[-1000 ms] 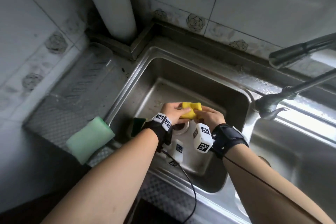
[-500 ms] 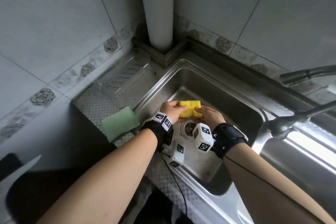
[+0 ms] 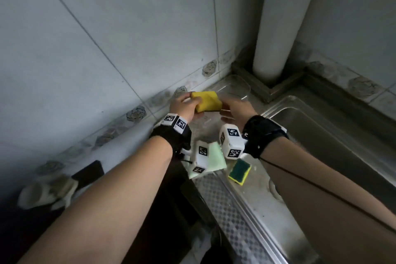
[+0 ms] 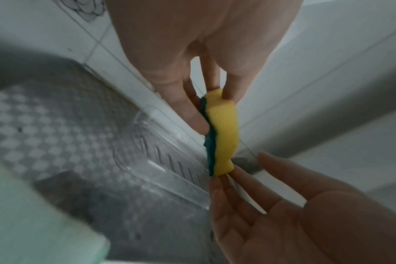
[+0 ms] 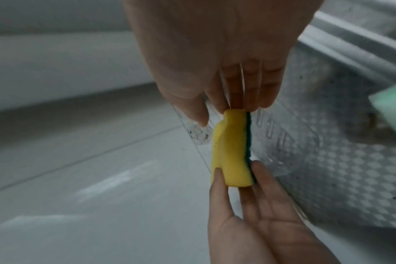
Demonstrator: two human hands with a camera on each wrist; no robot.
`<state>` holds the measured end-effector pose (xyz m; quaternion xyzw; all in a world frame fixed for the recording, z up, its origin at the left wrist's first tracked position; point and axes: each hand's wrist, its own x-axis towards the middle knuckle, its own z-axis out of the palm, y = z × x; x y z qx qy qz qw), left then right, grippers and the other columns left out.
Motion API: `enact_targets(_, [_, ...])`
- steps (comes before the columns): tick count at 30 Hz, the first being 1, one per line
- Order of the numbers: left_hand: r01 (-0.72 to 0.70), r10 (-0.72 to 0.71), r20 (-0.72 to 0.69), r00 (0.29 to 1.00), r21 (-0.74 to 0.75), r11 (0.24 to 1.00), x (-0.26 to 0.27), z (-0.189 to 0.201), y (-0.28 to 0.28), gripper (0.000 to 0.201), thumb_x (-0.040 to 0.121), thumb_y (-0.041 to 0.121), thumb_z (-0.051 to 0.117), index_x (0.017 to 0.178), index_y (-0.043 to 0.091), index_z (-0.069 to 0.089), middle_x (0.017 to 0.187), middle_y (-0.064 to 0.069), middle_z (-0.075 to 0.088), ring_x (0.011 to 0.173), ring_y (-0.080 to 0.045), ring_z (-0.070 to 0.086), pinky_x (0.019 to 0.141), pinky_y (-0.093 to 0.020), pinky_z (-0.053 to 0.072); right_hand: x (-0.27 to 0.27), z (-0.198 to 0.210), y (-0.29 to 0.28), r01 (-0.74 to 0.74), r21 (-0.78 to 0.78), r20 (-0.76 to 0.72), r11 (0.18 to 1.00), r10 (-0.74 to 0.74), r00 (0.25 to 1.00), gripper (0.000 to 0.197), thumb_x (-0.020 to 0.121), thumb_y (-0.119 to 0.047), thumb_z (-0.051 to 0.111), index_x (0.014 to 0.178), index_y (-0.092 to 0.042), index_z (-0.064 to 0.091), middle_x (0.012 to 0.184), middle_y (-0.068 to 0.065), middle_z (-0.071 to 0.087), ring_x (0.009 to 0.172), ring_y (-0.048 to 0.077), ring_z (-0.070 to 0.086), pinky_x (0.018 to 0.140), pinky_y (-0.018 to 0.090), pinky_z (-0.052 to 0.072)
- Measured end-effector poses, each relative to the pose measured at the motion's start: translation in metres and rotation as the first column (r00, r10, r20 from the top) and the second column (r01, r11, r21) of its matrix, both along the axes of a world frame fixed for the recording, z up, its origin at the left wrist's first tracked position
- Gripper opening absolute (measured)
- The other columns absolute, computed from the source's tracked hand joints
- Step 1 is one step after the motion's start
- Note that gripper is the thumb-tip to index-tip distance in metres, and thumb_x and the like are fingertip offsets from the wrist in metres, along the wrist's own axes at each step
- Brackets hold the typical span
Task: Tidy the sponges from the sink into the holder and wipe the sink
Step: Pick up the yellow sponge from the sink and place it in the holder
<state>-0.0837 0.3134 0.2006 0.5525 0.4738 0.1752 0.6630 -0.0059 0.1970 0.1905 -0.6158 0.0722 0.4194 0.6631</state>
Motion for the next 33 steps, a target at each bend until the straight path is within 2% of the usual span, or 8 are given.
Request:
enact_targets(4, [-0.006,0.008,-0.061,0.998,0.043,0.999,-0.005,-0.021,0.027,0.035,0.081,0.002,0.068,0.115,0.005,0.062,0.108,-0.015,0.059,0.091,-0.033,0.061,0.061,-0.036,0.06,-0.005,-0.015,0.033,-0.065,0.045,-0.102,0.997,0.069,0.992,0.021,0.087,-0.018,0.059,0.106,-0.01,0.058,0.098,0.013,0.059,0.066,0.022,0.059,0.045,0.021,0.051])
enact_targets(11, [0.029,-0.023,-0.166,0.986,0.036,0.999,-0.006,-0.066,0.046,0.042,0.082,0.013,0.07,0.122,0.006,0.061,0.102,-0.008,0.066,0.089,-0.028,0.065,0.083,-0.04,0.056,0.001,-0.035,0.041,0.082,0.113,-0.177,0.99,-0.062,0.982,0.003,0.091,-0.009,0.053,0.093,-0.008,0.056,0.086,0.007,0.056,0.067,0.028,0.06,0.063,0.035,0.048])
enact_targets(14, [0.034,0.002,-0.271,0.963,0.129,0.991,-0.01,-0.076,0.05,0.049,0.074,0.029,0.075,0.119,0.015,0.063,0.104,-0.003,0.069,0.088,-0.025,0.067,0.087,-0.037,0.055,0.007,-0.045,0.032,0.163,0.106,-0.185,0.981,-0.142,0.972,0.004,0.09,-0.01,0.056,0.093,-0.008,0.057,0.086,0.01,0.059,0.065,0.026,0.061,0.056,0.03,0.052])
enact_targets(17, [-0.02,0.094,-0.267,0.959,0.267,0.963,-0.013,-0.068,0.047,0.042,0.076,0.033,0.071,0.113,0.015,0.062,0.105,-0.003,0.067,0.094,-0.021,0.063,0.087,-0.03,0.05,0.011,-0.049,0.016,0.185,0.084,-0.189,0.979,-0.167,0.968,0.005,0.089,-0.013,0.056,0.092,-0.009,0.057,0.077,0.009,0.062,0.058,0.022,0.061,0.048,0.022,0.05])
enact_targets(20, [-0.05,0.121,-0.159,0.98,0.392,0.919,-0.006,-0.043,0.022,0.025,0.084,0.032,0.063,0.097,0.011,0.065,0.087,-0.002,0.065,0.076,-0.019,0.059,0.068,-0.025,0.044,0.016,-0.053,-0.005,0.161,0.081,-0.207,0.984,-0.142,0.968,0.008,0.09,-0.017,0.053,0.09,-0.009,0.056,0.078,0.009,0.06,0.062,0.023,0.059,0.054,0.026,0.045])
enact_targets(26, [0.171,-0.179,-0.121,0.976,-0.073,0.983,0.017,-0.053,-0.072,0.026,0.084,0.022,0.062,0.059,0.017,0.057,0.043,0.003,0.053,0.039,-0.014,0.048,0.041,-0.022,0.04,0.021,-0.073,-0.067,0.153,0.009,-0.249,0.988,-0.146,0.957,0.015,0.094,-0.015,0.045,0.086,-0.007,0.056,0.082,0.013,0.058,0.068,0.026,0.057,0.057,0.027,0.047])
enact_targets(30, [0.421,-0.466,-0.183,0.865,-0.24,0.875,0.028,-0.085,-0.115,0.013,0.09,0.016,0.057,0.079,0.014,0.063,0.074,-0.006,0.064,0.061,-0.017,0.061,0.054,-0.024,0.055,0.021,-0.094,-0.105,0.065,-0.13,-0.157,0.989,-0.085,0.984,0.019,0.094,-0.017,0.044,0.09,-0.007,0.061,0.085,0.012,0.062,0.07,0.025,0.06,0.064,0.032,0.045])
enact_targets(33, [0.53,-0.584,-0.303,0.753,-0.245,0.812,0.04,-0.115,-0.127,0.017,0.091,0.02,0.052,0.096,0.012,0.066,0.096,-0.009,0.062,0.08,-0.024,0.062,0.08,-0.036,0.06,0.017,-0.115,-0.127,0.048,-0.22,-0.141,0.974,-0.081,0.987,0.015,0.09,-0.022,0.054,0.089,-0.01,0.063,0.087,0.01,0.066,0.073,0.025,0.063,0.064,0.031,0.05])
